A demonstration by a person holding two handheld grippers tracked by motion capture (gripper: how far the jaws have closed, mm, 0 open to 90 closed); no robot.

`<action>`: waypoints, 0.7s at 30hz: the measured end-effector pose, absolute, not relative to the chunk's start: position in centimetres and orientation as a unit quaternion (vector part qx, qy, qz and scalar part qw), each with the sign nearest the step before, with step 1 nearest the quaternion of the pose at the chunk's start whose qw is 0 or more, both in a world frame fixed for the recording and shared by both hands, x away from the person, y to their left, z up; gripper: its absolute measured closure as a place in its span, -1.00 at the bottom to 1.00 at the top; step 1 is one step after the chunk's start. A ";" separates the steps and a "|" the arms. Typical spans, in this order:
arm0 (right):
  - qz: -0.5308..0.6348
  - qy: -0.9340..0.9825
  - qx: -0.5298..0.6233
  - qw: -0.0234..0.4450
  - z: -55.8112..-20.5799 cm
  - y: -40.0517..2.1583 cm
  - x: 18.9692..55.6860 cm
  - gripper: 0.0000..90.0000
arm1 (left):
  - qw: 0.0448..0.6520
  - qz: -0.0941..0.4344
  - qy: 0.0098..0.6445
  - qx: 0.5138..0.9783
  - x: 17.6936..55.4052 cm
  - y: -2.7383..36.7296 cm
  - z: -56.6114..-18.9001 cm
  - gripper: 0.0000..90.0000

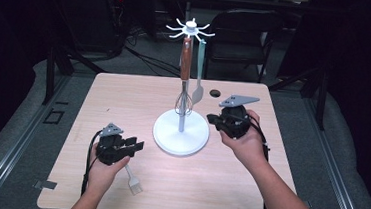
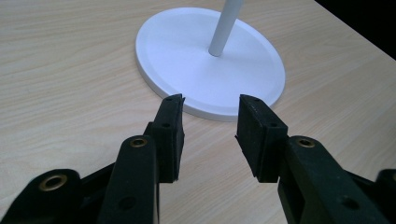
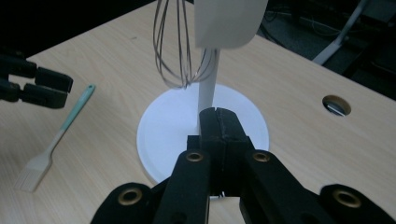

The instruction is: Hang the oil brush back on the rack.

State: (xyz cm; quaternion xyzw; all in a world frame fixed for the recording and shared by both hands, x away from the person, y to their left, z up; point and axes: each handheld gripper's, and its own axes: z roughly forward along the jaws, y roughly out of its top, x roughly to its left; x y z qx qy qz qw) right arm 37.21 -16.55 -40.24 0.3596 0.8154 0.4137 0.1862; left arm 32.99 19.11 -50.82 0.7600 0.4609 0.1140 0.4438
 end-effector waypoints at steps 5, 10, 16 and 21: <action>0.424 0.809 0.355 0.199 -38.2 -16.4 38.1 1.00 | 0.443 0.113 0.459 0.761 33.0 19.2 -51.0 0.36; 0.446 0.794 0.357 0.207 -36.1 -16.3 39.2 1.00 | 0.440 0.113 0.463 0.761 33.1 19.2 -51.2 0.36; 0.477 0.774 0.358 0.213 -34.6 -16.0 40.2 1.00 | 0.443 0.113 0.462 0.760 33.1 19.3 -51.2 0.36; 0.506 0.753 0.354 0.228 -33.2 -15.6 40.7 1.00 | 0.443 0.114 0.463 0.760 33.2 19.3 -51.1 0.36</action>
